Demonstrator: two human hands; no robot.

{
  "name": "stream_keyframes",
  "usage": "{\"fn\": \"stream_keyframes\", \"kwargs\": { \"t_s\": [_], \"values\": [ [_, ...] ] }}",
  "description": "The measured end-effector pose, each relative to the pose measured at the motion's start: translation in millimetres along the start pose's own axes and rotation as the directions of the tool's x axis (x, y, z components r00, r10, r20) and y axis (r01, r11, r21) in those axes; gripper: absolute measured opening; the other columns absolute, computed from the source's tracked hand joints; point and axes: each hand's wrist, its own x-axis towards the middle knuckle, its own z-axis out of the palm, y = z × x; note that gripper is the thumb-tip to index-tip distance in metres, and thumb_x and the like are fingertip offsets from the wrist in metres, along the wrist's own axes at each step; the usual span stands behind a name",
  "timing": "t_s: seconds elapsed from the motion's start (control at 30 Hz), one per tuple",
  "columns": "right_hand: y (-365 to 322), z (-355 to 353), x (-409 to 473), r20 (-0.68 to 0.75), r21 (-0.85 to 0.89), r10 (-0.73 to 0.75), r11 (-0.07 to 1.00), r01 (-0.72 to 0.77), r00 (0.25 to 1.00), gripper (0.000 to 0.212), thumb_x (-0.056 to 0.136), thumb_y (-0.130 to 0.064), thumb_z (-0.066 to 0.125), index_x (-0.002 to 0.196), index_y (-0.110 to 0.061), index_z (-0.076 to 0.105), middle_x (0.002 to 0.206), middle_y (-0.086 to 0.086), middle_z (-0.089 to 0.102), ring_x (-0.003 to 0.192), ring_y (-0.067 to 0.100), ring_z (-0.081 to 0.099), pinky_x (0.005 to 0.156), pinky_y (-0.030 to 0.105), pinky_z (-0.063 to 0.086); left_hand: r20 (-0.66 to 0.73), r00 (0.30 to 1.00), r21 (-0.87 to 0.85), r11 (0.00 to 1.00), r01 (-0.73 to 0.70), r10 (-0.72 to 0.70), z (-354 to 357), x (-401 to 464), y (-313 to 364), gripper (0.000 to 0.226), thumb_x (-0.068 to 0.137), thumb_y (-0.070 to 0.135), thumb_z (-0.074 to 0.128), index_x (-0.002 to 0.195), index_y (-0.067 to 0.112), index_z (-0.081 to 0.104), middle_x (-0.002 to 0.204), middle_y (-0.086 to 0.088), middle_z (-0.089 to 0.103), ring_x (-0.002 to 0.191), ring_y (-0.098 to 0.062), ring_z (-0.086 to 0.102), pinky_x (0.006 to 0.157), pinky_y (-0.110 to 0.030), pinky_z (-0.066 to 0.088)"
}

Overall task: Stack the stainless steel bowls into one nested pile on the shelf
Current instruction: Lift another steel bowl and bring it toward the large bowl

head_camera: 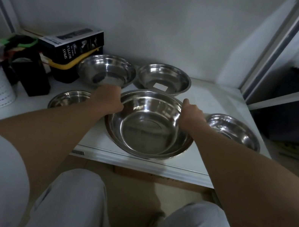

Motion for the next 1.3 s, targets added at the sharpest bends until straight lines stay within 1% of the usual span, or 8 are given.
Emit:
{"fn": "stream_keyframes", "kwargs": {
  "t_s": [0.13, 0.3, 0.47, 0.57, 0.8, 0.97, 1.1, 1.3],
  "values": [
    [1.8, -12.8, 9.8, 0.017, -0.016, 0.026, 1.000, -0.026, 1.000, 0.033, 0.087, -0.012, 0.059, 0.118, -0.007, 0.046, 0.087, 0.005, 0.052, 0.085, 0.023, 0.058, 0.073, 0.034, 0.047, 0.005, 1.000, 0.005, 1.000, -0.002, 0.002, -6.7, 14.7, -1.6, 0.020, 0.084, 0.028, 0.054, 0.087, 0.008, 0.060, 0.085, -0.009, 0.064, 0.079, -0.025, 0.060, 0.070, -0.034, 0.048],
    [-6.5, -35.1, 52.2, -0.056, 0.265, 0.155, 0.955, -0.135, 0.986, 0.040, 0.087, -0.019, 0.052, 0.125, -0.003, 0.052, 0.110, 0.012, 0.063, 0.103, 0.033, 0.062, 0.088, 0.039, 0.051, -0.082, 0.983, -0.062, 0.986, 0.158, -0.163, -12.6, 52.0, -6.7, 0.045, 0.092, 0.034, 0.040, 0.118, 0.005, 0.063, 0.123, -0.019, 0.062, 0.113, -0.037, 0.059, 0.088, -0.040, 0.047],
    [-11.9, -23.8, 96.8, 0.070, 0.558, 0.339, 0.766, -0.319, 0.938, 0.031, 0.090, -0.016, 0.052, 0.115, 0.001, 0.058, 0.079, 0.008, 0.054, 0.095, 0.032, 0.065, 0.090, 0.040, 0.055, -0.136, 0.902, 0.001, 0.911, 0.413, -0.409, -5.8, 75.7, -33.6, 0.059, 0.092, 0.037, 0.051, 0.143, 0.009, 0.042, 0.147, -0.021, 0.037, 0.130, -0.039, 0.040, 0.099, -0.048, 0.039],
    [-8.6, -9.1, 111.1, 0.147, 0.628, 0.407, 0.666, -0.403, 0.902, 0.023, 0.090, -0.014, 0.052, 0.109, -0.002, 0.059, 0.075, 0.007, 0.053, 0.082, 0.028, 0.064, 0.079, 0.033, 0.054, 0.004, 0.827, -0.194, 0.811, 0.552, -0.562, 3.1, 89.9, -55.4, 0.074, 0.088, 0.035, 0.059, 0.150, 0.009, 0.028, 0.148, -0.025, 0.028, 0.129, -0.042, 0.038, 0.103, -0.048, 0.038],
    [-11.5, 4.6, 138.5, 0.274, 0.783, 0.421, 0.424, -0.455, 0.865, 0.013, 0.094, -0.007, 0.052, 0.104, -0.001, 0.057, 0.092, 0.016, 0.066, 0.080, 0.026, 0.071, 0.070, 0.033, 0.061, 0.050, 0.861, 0.045, 0.862, 0.505, -0.506, 6.1, 122.7, -67.9, 0.064, 0.095, 0.029, 0.048, 0.148, -0.003, 0.031, 0.151, -0.024, 0.033, 0.135, -0.037, 0.036, 0.107, -0.038, 0.033],
    [-0.3, -23.4, 141.8, 0.093, 0.885, 0.511, 0.351, -0.307, 0.854, 0.023, 0.094, -0.006, 0.051, 0.117, -0.003, 0.055, 0.099, 0.016, 0.066, 0.077, 0.031, 0.071, 0.046, 0.031, 0.059, 0.052, 0.859, 0.051, 0.860, 0.508, -0.510, 9.8, 132.7, -55.4, 0.056, 0.097, 0.030, 0.044, 0.144, 0.002, 0.042, 0.147, -0.021, 0.044, 0.134, -0.035, 0.043, 0.108, -0.036, 0.032],
    [4.3, -53.3, 136.6, 0.017, 0.903, 0.502, 0.364, -0.229, 0.865, 0.024, 0.095, -0.009, 0.050, 0.119, -0.007, 0.054, 0.092, 0.011, 0.065, 0.066, 0.021, 0.070, 0.039, 0.020, 0.053, 0.027, 0.917, -0.040, 0.916, 0.399, -0.398, 18.6, 131.6, -21.8, 0.052, 0.095, 0.030, 0.051, 0.135, -0.003, 0.053, 0.142, -0.023, 0.051, 0.133, -0.035, 0.048, 0.108, -0.035, 0.035],
    [-31.7, -49.8, 129.7, 0.045, 0.885, 0.389, 0.411, -0.217, 0.920, 0.031, 0.094, -0.002, 0.043, 0.123, -0.007, 0.049, 0.098, 0.014, 0.060, 0.073, 0.031, 0.071, 0.052, 0.032, 0.060, 0.057, 0.941, -0.134, 0.931, 0.339, -0.334, 22.2, 128.9, 20.1, 0.045, 0.098, 0.017, 0.041, 0.138, -0.002, 0.049, 0.145, -0.019, 0.048, 0.136, -0.032, 0.044, 0.112, -0.035, 0.030]
  ]
}}
